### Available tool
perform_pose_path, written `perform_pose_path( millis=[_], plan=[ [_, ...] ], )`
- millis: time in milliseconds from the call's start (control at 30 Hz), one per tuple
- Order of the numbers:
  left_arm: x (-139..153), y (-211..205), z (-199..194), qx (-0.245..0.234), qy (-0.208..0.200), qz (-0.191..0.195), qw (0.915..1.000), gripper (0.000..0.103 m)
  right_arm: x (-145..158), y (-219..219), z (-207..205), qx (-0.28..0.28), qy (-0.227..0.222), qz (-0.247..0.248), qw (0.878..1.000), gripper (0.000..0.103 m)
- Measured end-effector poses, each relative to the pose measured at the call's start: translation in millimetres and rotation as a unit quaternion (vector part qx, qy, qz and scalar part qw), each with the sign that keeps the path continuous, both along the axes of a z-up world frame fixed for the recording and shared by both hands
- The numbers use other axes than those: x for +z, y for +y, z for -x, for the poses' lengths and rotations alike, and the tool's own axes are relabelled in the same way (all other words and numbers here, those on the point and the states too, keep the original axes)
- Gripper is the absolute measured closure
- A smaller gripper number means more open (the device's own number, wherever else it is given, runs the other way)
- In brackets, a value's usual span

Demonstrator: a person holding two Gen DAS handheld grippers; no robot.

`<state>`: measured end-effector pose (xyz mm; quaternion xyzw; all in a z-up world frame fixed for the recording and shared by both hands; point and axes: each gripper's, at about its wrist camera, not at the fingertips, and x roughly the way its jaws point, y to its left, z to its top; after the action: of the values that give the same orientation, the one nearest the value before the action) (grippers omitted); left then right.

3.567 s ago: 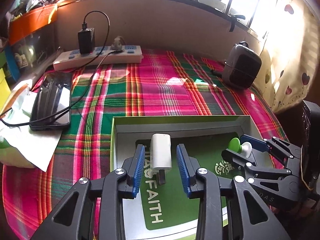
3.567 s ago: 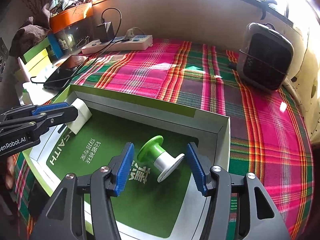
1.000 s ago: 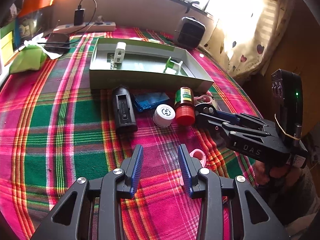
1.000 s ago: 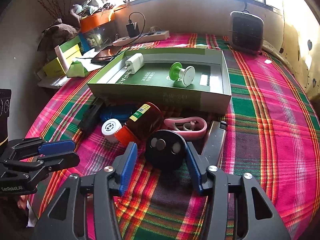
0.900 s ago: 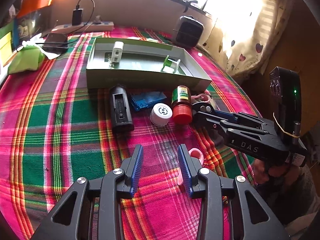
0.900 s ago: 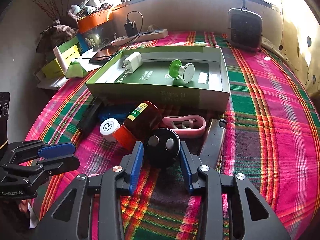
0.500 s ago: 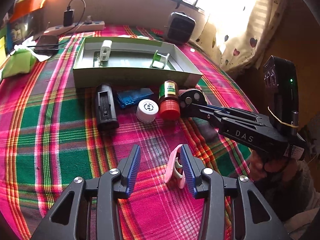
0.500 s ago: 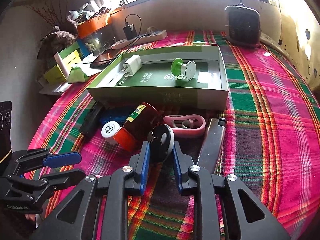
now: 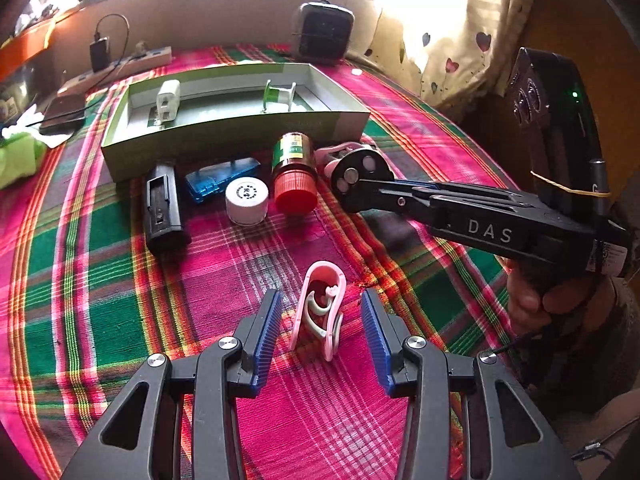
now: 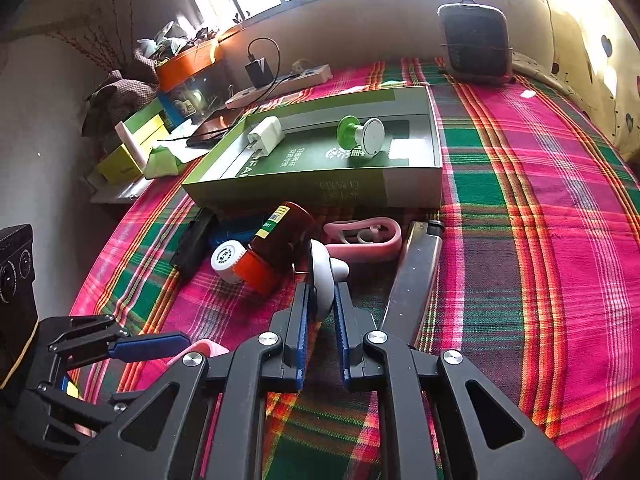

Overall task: Organize rigid objects
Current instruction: 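Grasp the pink-and-white clip with the left gripper while the right grasps the black disc, then carry the pink clip with the left gripper while the right carries the black disc to the box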

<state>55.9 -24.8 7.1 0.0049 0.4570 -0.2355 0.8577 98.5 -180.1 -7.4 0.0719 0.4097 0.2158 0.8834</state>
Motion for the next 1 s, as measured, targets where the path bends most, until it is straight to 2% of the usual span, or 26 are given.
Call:
perform_pose_path(
  millis=[433,500,600,1000],
  plan=[
    [0.1,-5.4,-1.1,0.011,-0.011,-0.018,0.9997,0.063,0.6,-9.0,10.2,-0.002,0.0,-0.018,1.0,0.09],
    [0.0,-5.5,-1.6,0.016,-0.013,-0.024,0.9995,0.073,0.6,-9.8,11.0,-0.003,-0.001,-0.019,1.0,0.09],
    [0.0,-2.9,-3.7,0.023,-0.012,-0.023,0.9994,0.08,0.7,-11.0,11.6,-0.003,-0.001,-0.022,1.0,0.09],
    [5.1,-1.7,-4.4,0.031,-0.017,-0.01,0.9993,0.081,1.9,-12.2,13.6,0.0,-0.002,-0.028,1.0,0.09]
  ],
)
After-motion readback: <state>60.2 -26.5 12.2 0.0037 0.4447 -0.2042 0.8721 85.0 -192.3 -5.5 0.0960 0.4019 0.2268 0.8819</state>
